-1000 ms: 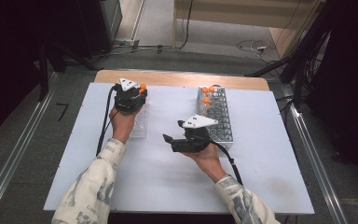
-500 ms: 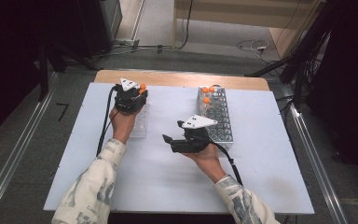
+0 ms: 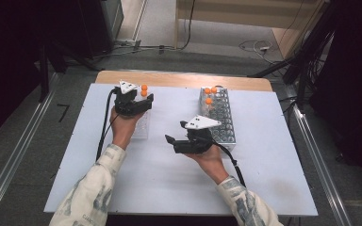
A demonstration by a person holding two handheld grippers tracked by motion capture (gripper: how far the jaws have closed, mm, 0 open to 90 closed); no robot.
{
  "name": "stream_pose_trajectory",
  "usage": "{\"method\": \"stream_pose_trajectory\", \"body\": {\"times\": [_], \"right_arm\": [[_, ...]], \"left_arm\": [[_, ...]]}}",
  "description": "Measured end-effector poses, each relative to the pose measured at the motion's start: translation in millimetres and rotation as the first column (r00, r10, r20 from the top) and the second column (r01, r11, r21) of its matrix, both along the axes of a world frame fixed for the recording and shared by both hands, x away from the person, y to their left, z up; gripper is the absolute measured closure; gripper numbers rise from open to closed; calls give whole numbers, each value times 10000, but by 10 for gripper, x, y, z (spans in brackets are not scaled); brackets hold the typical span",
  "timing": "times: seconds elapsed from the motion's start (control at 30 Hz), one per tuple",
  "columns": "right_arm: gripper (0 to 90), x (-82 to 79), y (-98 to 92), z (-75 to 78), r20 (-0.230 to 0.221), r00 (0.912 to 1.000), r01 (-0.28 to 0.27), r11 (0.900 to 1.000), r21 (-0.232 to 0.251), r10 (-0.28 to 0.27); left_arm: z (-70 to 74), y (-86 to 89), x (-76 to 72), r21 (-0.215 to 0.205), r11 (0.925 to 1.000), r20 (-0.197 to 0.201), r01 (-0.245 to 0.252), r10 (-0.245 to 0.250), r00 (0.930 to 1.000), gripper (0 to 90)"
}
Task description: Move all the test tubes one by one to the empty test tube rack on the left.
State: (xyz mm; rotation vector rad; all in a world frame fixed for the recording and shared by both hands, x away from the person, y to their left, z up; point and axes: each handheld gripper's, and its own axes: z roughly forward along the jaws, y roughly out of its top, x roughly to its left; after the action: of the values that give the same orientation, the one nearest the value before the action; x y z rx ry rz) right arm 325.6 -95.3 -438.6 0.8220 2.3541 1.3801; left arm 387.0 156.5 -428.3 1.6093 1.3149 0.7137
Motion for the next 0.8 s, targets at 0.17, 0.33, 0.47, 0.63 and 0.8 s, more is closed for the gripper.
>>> {"method": "stream_pose_trajectory", "body": {"times": [0.17, 0.33, 0.47, 0.63, 0.8], "right_arm": [[230, 5, -13, 7, 22, 10000, 63, 10000, 21, -63], [230, 19, -38, 22, 70, 9999, 150, 9999, 70, -151], [230, 52, -99, 42, 70, 9993, 356, 9992, 159, -357], [230, 108, -229, 107, 101, 9965, 830, 9960, 331, -834], [231, 145, -355, 187, 402, 9901, 1325, 9903, 417, -1341]], "left_arm": [[-68, 78, -200, -290, 9996, 57, -54, 55, 10000, 287], [-94, 114, -392, -336, 9994, 138, -39, 44, 9999, 253], [-141, 130, -531, -297, 9994, 91, 156, -153, 9998, 247], [-206, 165, -642, -29, 9996, -92, 270, -270, 9996, 232], [-207, 163, -713, -57, 9990, -35, 439, -439, 9990, 232]]}}
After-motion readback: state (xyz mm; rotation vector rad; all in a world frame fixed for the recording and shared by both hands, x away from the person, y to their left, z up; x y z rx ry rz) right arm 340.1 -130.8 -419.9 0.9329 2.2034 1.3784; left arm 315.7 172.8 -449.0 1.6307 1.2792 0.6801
